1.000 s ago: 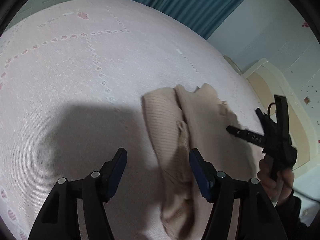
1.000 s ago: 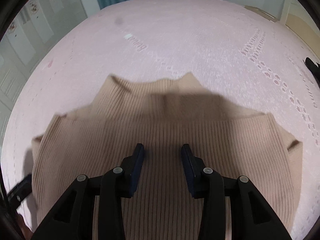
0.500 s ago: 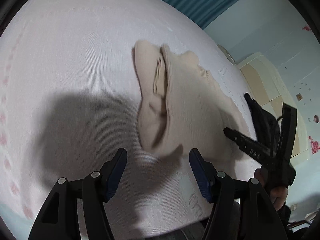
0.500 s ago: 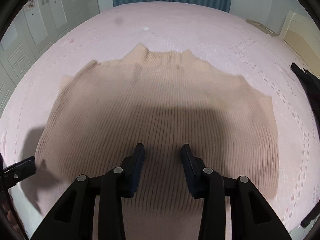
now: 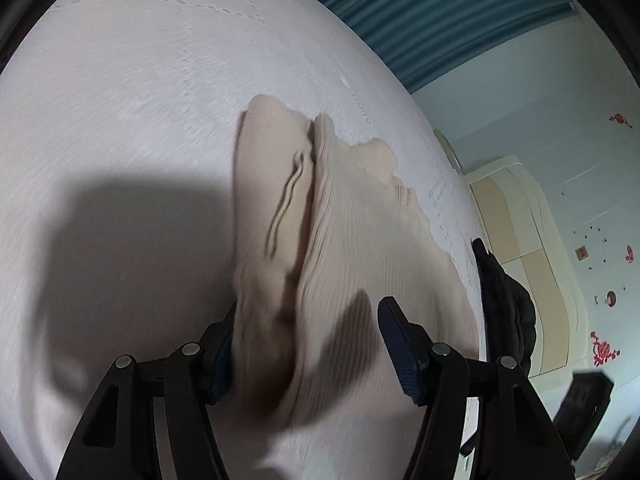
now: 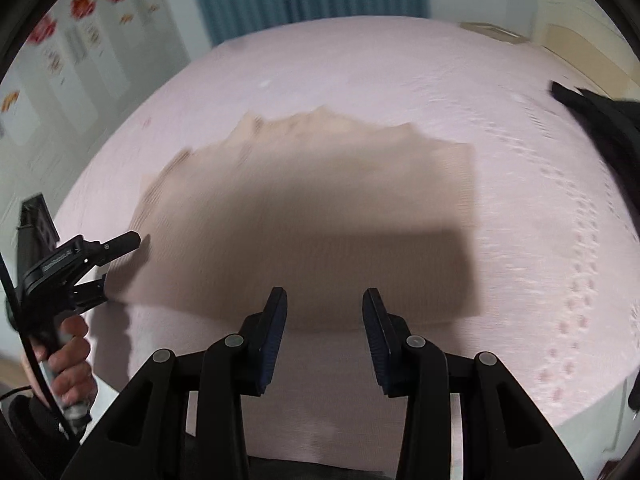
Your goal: Fold small clothes
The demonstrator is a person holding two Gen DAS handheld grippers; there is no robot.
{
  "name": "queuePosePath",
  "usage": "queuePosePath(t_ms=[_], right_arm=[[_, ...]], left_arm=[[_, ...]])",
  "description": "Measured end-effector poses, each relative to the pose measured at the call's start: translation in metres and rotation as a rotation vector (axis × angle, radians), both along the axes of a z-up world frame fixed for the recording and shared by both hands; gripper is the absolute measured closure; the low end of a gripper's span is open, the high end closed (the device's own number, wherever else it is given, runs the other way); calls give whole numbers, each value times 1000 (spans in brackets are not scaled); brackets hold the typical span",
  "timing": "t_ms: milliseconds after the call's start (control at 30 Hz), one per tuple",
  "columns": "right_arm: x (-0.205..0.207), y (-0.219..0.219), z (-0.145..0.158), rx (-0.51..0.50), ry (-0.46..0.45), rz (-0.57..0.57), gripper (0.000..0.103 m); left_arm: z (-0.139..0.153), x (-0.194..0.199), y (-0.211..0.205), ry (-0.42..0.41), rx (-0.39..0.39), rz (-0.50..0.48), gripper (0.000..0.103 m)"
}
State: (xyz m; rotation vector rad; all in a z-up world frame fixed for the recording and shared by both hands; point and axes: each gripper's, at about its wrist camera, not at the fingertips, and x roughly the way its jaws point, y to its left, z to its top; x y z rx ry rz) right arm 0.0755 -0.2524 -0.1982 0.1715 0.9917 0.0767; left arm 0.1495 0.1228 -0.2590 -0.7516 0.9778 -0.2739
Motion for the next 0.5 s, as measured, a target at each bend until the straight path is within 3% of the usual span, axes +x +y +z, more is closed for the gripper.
queuePosePath(t_ms=[167, 333, 500], right_arm=[[2, -42, -2, 39, 13, -102, 64], [-2, -70, -8, 93, 13, -159, 64], [-1, -86, -8, 149, 2, -180, 64]], left_arm=[[2, 26, -3, 22, 11, 13, 48], [9, 33, -7, 65, 28, 24, 76], [41, 38, -20, 30, 82, 6, 80]])
